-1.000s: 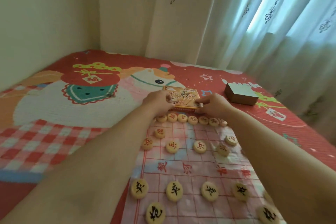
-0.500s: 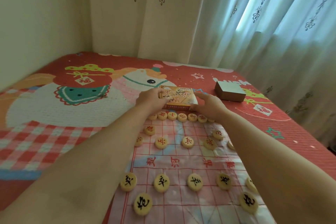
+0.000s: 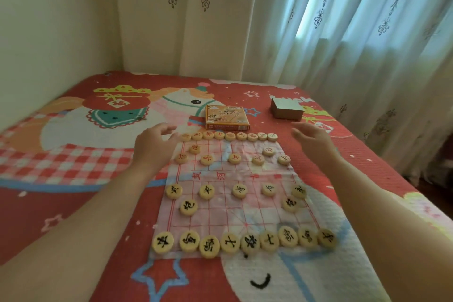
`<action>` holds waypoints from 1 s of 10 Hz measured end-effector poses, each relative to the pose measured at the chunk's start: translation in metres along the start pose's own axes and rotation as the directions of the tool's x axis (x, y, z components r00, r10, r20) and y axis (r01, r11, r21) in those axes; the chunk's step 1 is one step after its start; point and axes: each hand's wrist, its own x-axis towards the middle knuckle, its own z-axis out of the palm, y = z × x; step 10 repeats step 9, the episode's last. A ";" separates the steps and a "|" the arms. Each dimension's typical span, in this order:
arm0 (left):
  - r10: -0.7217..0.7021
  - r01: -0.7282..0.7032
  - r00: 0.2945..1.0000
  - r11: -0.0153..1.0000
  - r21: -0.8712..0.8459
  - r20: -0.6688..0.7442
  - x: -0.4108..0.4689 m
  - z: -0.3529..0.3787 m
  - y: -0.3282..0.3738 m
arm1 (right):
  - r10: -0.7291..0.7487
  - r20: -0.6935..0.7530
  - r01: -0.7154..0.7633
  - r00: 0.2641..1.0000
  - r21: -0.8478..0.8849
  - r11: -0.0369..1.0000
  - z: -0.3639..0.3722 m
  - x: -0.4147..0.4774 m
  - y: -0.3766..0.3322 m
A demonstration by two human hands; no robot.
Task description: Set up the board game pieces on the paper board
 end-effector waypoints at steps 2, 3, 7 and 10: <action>-0.111 0.111 0.991 0.994 0.000 -0.079 -0.039 -0.020 -0.015 | 0.100 -0.094 -0.096 0.990 0.050 0.994 -0.016 -0.046 0.031; -0.091 0.100 0.994 0.980 0.171 -0.057 -0.055 -0.027 -0.023 | 0.089 0.030 -0.076 0.996 -0.293 0.953 -0.010 -0.057 0.042; -0.051 -0.032 0.980 0.913 0.406 0.192 -0.064 -0.030 -0.044 | 0.021 0.074 0.015 0.997 -0.460 0.888 -0.007 -0.064 0.051; -0.047 -0.035 0.982 0.906 0.421 0.182 -0.060 -0.027 -0.050 | -0.057 -0.074 0.059 0.996 0.029 0.998 -0.019 -0.070 0.030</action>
